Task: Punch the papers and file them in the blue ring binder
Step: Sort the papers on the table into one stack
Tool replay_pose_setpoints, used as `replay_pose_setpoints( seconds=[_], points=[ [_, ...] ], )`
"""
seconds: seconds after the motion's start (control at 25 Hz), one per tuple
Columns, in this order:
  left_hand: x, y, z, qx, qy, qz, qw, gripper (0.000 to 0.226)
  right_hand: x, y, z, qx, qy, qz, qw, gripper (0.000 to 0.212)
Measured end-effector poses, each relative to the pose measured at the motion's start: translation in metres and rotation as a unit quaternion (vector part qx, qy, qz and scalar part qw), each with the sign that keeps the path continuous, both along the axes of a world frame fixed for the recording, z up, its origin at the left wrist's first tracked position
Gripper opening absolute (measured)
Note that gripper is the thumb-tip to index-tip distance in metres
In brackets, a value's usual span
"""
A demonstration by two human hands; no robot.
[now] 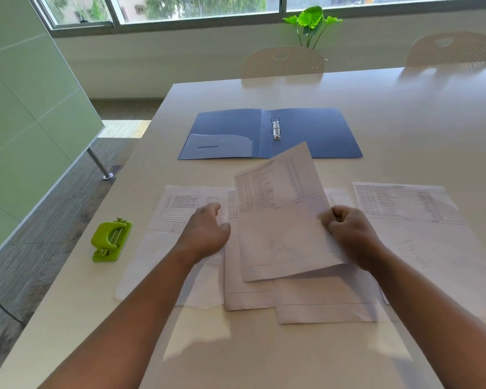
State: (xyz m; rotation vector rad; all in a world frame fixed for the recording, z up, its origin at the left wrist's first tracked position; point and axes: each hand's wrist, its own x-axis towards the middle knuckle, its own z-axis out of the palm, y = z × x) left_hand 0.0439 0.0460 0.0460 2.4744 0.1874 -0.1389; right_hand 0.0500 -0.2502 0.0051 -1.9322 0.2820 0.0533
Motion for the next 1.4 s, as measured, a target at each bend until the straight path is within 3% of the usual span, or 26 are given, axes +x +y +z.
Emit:
replay_pose_setpoints(
  seconds=[0.12,0.2,0.44,0.6,0.8,0.96,1.2,1.4],
  points=[
    [0.008,0.020,-0.009,0.188,-0.016,0.025,0.982,0.057,0.001,0.000,-0.002,-0.007,-0.006,0.004,1.000,0.026],
    [0.015,0.037,-0.017,0.244,0.029,0.061,0.967,0.060,0.002,-0.001,-0.003,-0.010,-0.003,0.003,1.000,0.025],
    [0.027,0.066,-0.016,0.205,0.089,0.135,0.965,0.115,0.002,-0.001,-0.006,-0.013,-0.014,0.007,1.000,0.020],
    [0.037,0.076,-0.010,0.177,0.112,0.154,0.966,0.134,0.002,-0.002,-0.006,0.002,-0.015,0.005,1.000,0.019],
    [0.047,0.081,-0.009,0.144,0.125,0.168,0.967,0.140,0.002,-0.004,-0.007,0.004,-0.012,0.004,1.000,0.019],
    [0.048,0.081,-0.010,0.099,0.105,0.181,0.973,0.127,0.002,-0.004,-0.006,0.011,-0.008,0.003,1.000,0.019],
    [0.041,0.079,0.004,0.004,0.077,0.139,0.987,0.078,0.000,-0.004,-0.006,0.002,-0.010,0.002,1.000,0.021],
    [0.035,0.075,0.036,-0.017,0.037,0.106,0.994,0.083,0.000,-0.003,-0.004,0.004,-0.006,-0.004,1.000,0.021]
  ],
)
